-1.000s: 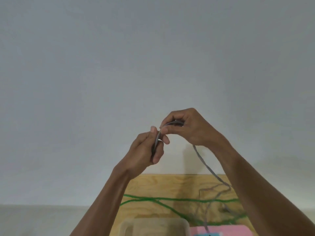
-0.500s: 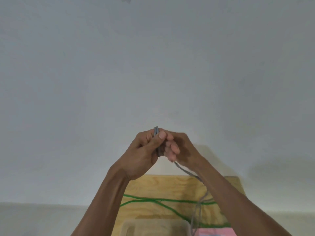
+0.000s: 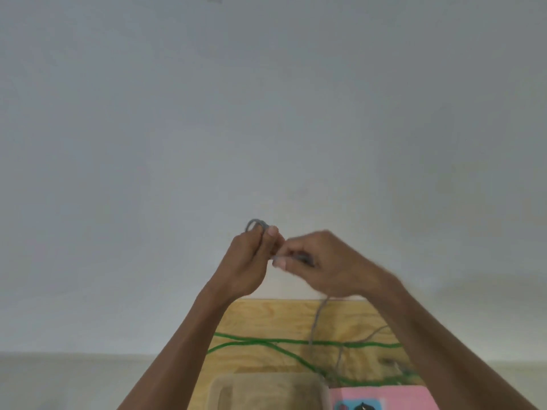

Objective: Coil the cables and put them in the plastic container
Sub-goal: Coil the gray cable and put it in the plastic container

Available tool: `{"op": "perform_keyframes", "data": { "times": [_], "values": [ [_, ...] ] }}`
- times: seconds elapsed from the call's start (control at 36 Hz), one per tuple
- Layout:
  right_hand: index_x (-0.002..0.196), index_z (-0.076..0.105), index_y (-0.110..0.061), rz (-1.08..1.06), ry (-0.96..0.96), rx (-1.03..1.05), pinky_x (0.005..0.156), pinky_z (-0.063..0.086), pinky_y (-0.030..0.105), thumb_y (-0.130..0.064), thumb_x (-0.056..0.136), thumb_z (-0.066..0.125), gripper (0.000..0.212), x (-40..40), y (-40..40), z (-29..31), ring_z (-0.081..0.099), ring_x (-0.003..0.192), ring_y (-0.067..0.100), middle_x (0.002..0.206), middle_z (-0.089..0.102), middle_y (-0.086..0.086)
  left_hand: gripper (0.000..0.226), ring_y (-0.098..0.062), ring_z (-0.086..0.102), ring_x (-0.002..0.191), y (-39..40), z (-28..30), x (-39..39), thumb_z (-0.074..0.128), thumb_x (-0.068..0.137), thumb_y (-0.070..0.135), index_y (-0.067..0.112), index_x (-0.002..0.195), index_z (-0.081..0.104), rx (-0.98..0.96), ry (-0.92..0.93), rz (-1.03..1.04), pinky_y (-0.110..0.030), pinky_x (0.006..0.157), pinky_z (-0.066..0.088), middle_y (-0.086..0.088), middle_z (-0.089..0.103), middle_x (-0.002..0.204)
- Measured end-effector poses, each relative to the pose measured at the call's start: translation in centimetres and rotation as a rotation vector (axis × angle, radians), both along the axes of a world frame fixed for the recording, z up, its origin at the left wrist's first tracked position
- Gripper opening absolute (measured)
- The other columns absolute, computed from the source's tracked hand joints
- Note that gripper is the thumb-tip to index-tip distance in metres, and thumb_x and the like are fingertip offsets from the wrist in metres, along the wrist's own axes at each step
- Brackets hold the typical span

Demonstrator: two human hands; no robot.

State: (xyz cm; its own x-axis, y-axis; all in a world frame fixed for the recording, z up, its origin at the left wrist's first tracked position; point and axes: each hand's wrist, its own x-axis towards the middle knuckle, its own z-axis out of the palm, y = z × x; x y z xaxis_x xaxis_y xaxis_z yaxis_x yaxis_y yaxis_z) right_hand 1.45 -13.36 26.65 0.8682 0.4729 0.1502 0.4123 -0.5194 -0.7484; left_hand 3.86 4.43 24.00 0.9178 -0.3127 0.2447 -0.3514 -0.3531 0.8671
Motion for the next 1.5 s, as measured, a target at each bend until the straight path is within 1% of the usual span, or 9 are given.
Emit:
{"op": "perform_keyframes", "data": {
  "times": [0.11,0.22,0.44,0.61,0.83,1.03,1.22,1.36,1.5],
  "values": [
    [0.082,0.072,-0.016,0.003,0.008,0.195,0.077,0.055,0.055,-0.028,0.078,0.081,0.016,2.0,-1.4,2.7,0.068,0.077,0.037,0.078,0.074,0.005,0.07,-0.029,0.057,0.047,-1.1,0.9,-2.5,0.019,0.103,0.051,-0.001,0.083,0.061,-0.18,0.24,-0.143,-0.035,0.058,0.05,-0.017,0.064,0.055],
    [0.083,0.07,0.0,-0.011,0.091,0.417,0.059,0.049,0.027,-0.006,0.077,0.08,0.013,3.5,-1.4,2.4,0.063,0.065,0.012,0.07,0.069,0.001,0.072,-0.023,0.042,0.038,-1.8,1.6,-3.8,0.015,0.099,0.061,0.012,0.074,0.061,-0.33,0.358,-0.21,-0.042,0.058,0.043,-0.01,0.054,0.043],
    [0.087,0.061,0.013,-0.066,0.441,0.836,0.044,0.044,0.029,-0.023,0.083,0.067,0.037,1.8,1.8,-3.2,0.052,0.049,0.028,0.056,0.051,0.02,0.042,-0.025,0.06,0.06,-2.1,2.9,-3.5,0.045,0.099,0.049,0.014,0.092,0.068,-0.587,0.322,-0.397,-0.041,0.065,0.046,-0.014,0.068,0.071],
    [0.085,0.07,-0.024,-0.127,0.271,0.4,0.05,0.037,0.025,-0.042,0.096,0.057,0.024,-1.1,3.4,-4.9,0.044,0.052,0.015,0.057,0.052,-0.002,0.032,-0.028,0.065,0.07,-0.2,3.2,-1.5,0.046,0.104,0.033,0.005,0.095,0.06,-0.427,0.101,-0.146,-0.036,0.07,0.056,-0.014,0.069,0.079],
    [0.088,0.076,-0.018,-0.059,0.019,0.203,0.066,0.056,0.035,-0.021,0.087,0.072,0.005,-0.9,0.2,0.2,0.064,0.063,0.01,0.069,0.07,-0.01,0.047,-0.026,0.073,0.074,2.0,1.1,-0.3,0.039,0.103,0.039,0.001,0.09,0.064,-0.055,0.13,-0.095,-0.033,0.075,0.056,-0.007,0.074,0.077],
    [0.087,0.07,0.006,-0.012,0.089,0.521,0.056,0.045,0.011,0.003,0.075,0.079,0.015,2.0,-1.1,3.1,0.062,0.057,0.002,0.065,0.069,-0.004,0.067,-0.027,0.052,0.05,-0.8,1.1,-3.6,0.02,0.101,0.059,0.011,0.083,0.064,-0.378,0.456,-0.297,-0.037,0.065,0.042,-0.017,0.062,0.057],
    [0.077,0.071,-0.015,-0.082,0.354,0.861,0.06,0.039,0.034,-0.022,0.085,0.073,0.01,2.7,0.4,-2.8,0.053,0.054,0.022,0.058,0.064,0.003,0.055,-0.025,0.051,0.05,-1.9,3.0,-3.7,0.028,0.102,0.048,0.004,0.088,0.059,-0.675,0.478,-0.396,-0.037,0.066,0.047,-0.011,0.057,0.052],
    [0.07,0.073,-0.027,-0.135,0.304,0.578,0.051,0.036,0.031,-0.03,0.095,0.062,0.028,-0.4,2.3,-4.7,0.046,0.051,0.02,0.063,0.065,0.003,0.035,-0.026,0.053,0.056,-0.7,3.7,-2.3,0.039,0.102,0.036,0.007,0.097,0.057,-0.735,0.365,-0.328,-0.039,0.055,0.043,-0.01,0.062,0.061],
    [0.123,0.067,-0.024,-0.055,0.366,0.394,0.055,0.041,0.025,-0.032,0.097,0.06,0.029,-2.6,2.7,-4.7,0.044,0.051,0.012,0.064,0.063,-0.001,0.031,-0.021,0.063,0.068,0.7,3.4,-0.8,0.038,0.102,0.031,0.006,0.1,0.057,-0.689,0.207,-0.097,-0.034,0.076,0.049,-0.007,0.07,0.074]
  ]
}}
